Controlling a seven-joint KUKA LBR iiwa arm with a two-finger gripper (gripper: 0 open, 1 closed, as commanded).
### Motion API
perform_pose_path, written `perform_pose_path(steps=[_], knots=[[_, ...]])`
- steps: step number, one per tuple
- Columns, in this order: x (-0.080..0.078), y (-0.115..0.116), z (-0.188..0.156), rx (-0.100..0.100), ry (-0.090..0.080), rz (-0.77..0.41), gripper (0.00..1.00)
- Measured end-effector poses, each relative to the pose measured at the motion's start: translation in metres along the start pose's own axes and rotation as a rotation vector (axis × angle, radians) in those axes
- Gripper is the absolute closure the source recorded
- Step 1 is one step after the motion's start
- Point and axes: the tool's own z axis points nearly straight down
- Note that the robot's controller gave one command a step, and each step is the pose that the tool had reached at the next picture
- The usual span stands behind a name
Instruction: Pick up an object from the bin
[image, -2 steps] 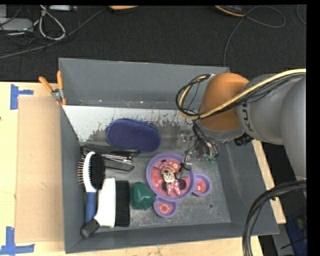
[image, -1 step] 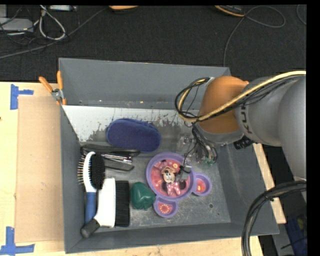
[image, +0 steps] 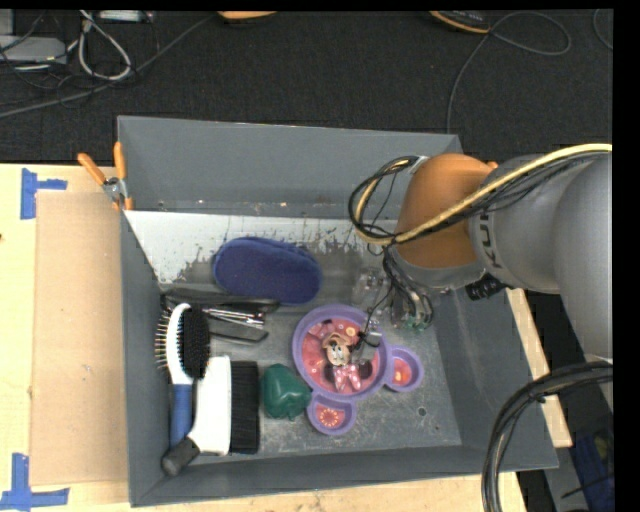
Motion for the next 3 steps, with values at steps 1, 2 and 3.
perform_pose_path(steps=[1, 2, 3], knots=[[-0.0034, -0.0096, 0.0140, -0.001, -0.002, 0.107, 0.00], [-0.0014, -0.0027, 0.0062, -0.001, -0.001, 0.033, 1.00], [-0.0014, -0.0027, 0.0062, -0.001, -0.001, 0.033, 1.00]])
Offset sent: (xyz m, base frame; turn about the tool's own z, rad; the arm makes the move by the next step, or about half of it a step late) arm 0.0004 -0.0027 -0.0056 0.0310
